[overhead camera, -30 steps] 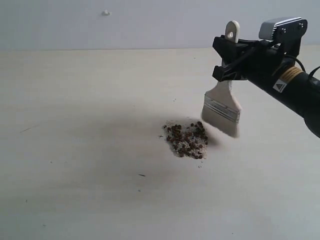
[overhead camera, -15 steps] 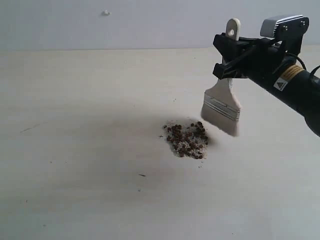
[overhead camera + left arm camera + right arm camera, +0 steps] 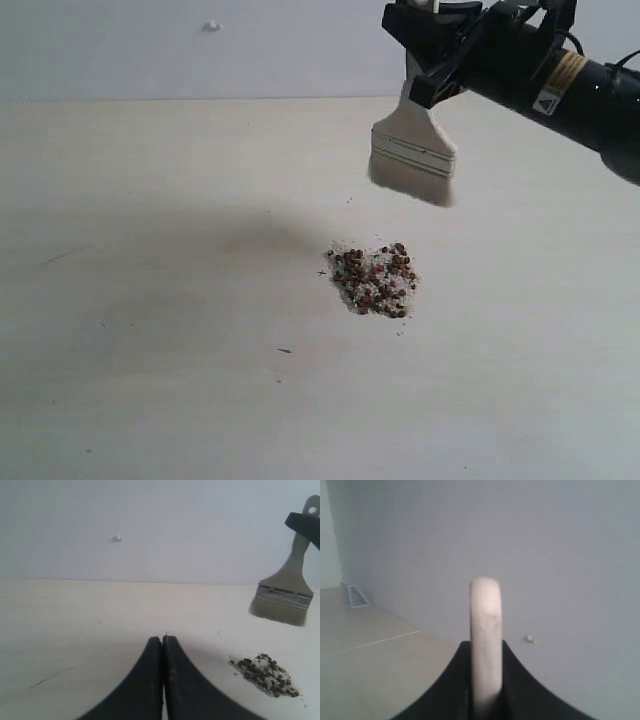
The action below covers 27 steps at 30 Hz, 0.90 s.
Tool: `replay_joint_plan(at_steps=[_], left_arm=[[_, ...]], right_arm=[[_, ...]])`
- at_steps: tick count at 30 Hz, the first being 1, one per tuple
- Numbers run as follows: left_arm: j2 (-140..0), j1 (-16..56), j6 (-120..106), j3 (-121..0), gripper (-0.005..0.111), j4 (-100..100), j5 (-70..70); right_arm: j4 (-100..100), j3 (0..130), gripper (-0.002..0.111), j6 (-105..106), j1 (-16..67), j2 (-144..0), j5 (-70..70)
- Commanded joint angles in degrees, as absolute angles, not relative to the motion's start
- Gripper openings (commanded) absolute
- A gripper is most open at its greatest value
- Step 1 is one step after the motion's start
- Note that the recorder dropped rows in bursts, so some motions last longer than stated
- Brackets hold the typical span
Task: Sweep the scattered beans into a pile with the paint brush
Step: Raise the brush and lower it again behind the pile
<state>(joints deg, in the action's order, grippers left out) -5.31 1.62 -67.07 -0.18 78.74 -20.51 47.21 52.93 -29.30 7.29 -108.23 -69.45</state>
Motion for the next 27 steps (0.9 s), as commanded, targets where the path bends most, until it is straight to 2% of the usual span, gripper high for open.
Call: replay_joint_plan(at_steps=[1, 12, 27], left_arm=[[-5.37, 1.96, -67.33, 0.0, 0.0, 78.73, -20.59], [-5.37, 1.96, -67.33, 0.0, 0.0, 78.73, -20.59], [-5.37, 1.96, -67.33, 0.0, 0.0, 78.73, -20.59]], right_arm=[[56.63, 57.85, 0.0, -36.71, 3.29, -112.62, -69.96], [61.93, 66.59, 0.0, -42.11, 0.69, -123.68, -69.96], [70.27, 67.89, 0.0, -48.15, 0.69, -124.8, -69.96]])
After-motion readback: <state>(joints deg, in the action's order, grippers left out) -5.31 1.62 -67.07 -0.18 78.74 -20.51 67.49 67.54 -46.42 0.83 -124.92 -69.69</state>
